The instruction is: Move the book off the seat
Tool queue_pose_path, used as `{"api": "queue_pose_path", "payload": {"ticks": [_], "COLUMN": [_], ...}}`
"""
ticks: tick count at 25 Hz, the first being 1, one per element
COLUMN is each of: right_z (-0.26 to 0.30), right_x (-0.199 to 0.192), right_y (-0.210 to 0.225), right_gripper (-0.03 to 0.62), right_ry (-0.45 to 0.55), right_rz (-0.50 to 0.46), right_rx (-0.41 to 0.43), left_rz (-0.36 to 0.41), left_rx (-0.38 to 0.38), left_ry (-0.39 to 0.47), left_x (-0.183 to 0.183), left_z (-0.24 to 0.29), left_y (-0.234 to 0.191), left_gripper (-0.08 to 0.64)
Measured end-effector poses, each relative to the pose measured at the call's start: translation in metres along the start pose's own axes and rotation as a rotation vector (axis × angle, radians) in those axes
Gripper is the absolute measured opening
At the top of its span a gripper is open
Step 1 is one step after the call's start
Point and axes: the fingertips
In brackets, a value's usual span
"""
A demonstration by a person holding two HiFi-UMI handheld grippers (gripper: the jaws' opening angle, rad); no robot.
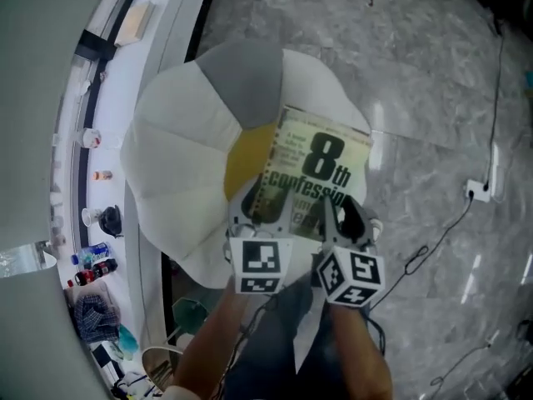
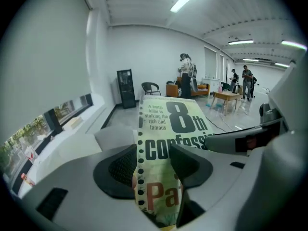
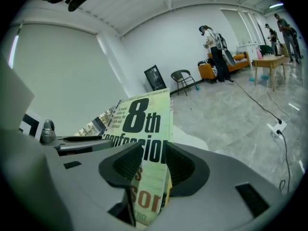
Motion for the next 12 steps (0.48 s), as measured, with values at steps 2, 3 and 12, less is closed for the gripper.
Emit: {"api": "queue_pose_path", "payload": {"ticks": [2, 3, 12], "right_z": [-0.010, -0.017, -0.098], "right_x": [0.040, 0.060, 0.206], "right_y": [-0.016, -0.024, -0.111], "right_gripper": [0.164, 0.164, 0.164], "right_ry": [0.033, 0.050, 0.235], "right_rz": [-0.044, -0.068, -0.300], "right_rx": [0.008, 0.010, -0.008], "left_rz": [-0.012, -0.020, -0.071], "left_rx": [0.013, 0.013, 0.024], "left_ry": [0.050, 0.071, 0.265], "left_x": [0.040, 0.059, 0.207], "left_z": [-0.013, -0.022, -0.118], "left_y": [-0.008, -0.011, -0.040], "left_gripper": [0.227, 0.227, 0.227]}}
Point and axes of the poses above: the fingertips, and each gripper's own axes: z forward along the fingers, y to its right, x out of its top, and after that the axes turned 12 degrees about x, right-handed
